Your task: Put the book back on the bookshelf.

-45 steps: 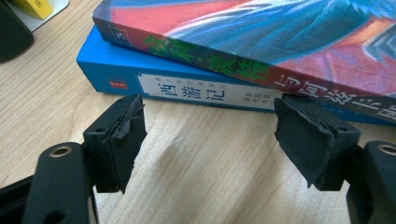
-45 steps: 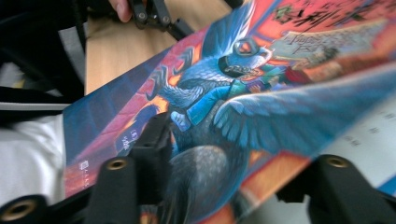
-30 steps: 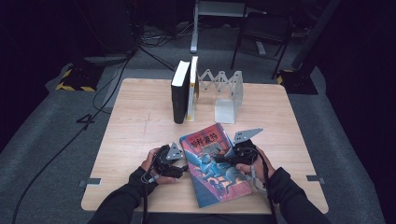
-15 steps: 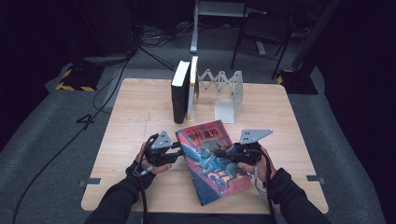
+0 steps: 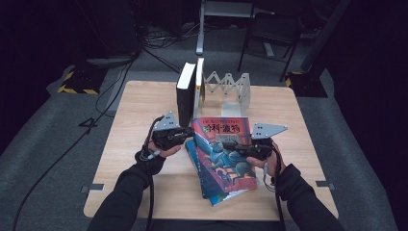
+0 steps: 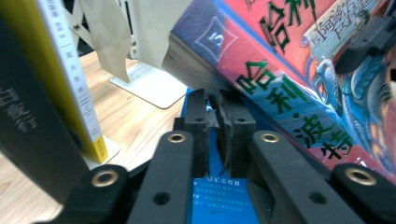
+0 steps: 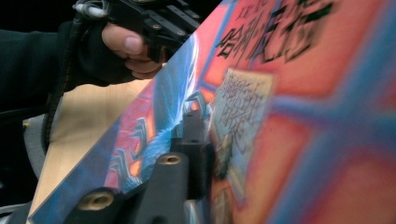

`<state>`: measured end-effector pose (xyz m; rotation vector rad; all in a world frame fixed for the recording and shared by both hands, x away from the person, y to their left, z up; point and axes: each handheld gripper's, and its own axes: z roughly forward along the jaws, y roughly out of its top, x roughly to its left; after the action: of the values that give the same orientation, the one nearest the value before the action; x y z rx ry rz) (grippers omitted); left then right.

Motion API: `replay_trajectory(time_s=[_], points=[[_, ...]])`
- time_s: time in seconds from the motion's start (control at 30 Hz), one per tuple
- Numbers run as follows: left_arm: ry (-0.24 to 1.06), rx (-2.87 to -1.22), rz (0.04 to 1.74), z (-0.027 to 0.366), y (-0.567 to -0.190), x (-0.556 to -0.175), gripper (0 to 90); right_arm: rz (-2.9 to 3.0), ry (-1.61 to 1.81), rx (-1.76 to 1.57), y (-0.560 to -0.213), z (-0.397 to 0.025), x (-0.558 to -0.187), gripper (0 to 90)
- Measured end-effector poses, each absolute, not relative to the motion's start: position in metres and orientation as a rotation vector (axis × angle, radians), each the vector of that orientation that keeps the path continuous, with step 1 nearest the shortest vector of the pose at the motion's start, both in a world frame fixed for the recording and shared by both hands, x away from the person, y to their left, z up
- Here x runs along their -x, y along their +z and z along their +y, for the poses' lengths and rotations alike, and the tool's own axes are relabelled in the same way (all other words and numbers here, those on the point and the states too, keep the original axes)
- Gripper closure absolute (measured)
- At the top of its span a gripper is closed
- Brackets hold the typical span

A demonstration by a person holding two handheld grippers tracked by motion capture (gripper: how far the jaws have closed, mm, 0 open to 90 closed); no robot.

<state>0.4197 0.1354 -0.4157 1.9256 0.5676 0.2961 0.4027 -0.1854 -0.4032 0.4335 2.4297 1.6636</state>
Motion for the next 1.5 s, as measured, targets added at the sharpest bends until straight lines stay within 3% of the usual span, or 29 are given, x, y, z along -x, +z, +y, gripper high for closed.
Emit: replay_trajectory(time_s=[0.47, 0.6, 0.73, 0.77, 1.0, 1.27, 1.5], points=[[0.362, -1.946, 0.518, 0.122, -0.383, -0.428, 86.5, 2.283, 1.633, -0.398, -0.393, -0.193, -0.395, 85.9], [0.376, -1.943, 0.536, 0.121, -0.383, -0.422, 79.4, 2.24, 1.607, -0.371, -0.394, -0.196, -0.386, 86.1], [0.377, -1.979, 0.552, 0.122, -0.391, -0.412, 61.1, 2.233, 1.597, -0.374, -0.396, -0.2, -0.382, 86.2], [0.371, -1.991, 0.552, 0.122, -0.394, -0.408, 61.1, 2.236, 1.593, -0.379, -0.397, -0.2, -0.381, 86.2], [0.258, -2.062, 0.568, 0.123, -0.413, -0.378, 38.8, 2.234, 1.568, -0.398, -0.399, -0.199, -0.381, 86.0], [0.14, -2.067, 0.523, 0.096, -0.422, -0.364, 28.6, 2.231, 1.553, -0.41, -0.399, -0.197, -0.381, 86.0], [0.112, -2.043, 0.587, 0.075, -0.43, -0.381, 32.2, 2.233, 1.544, -0.415, -0.399, -0.197, -0.383, 85.6]])
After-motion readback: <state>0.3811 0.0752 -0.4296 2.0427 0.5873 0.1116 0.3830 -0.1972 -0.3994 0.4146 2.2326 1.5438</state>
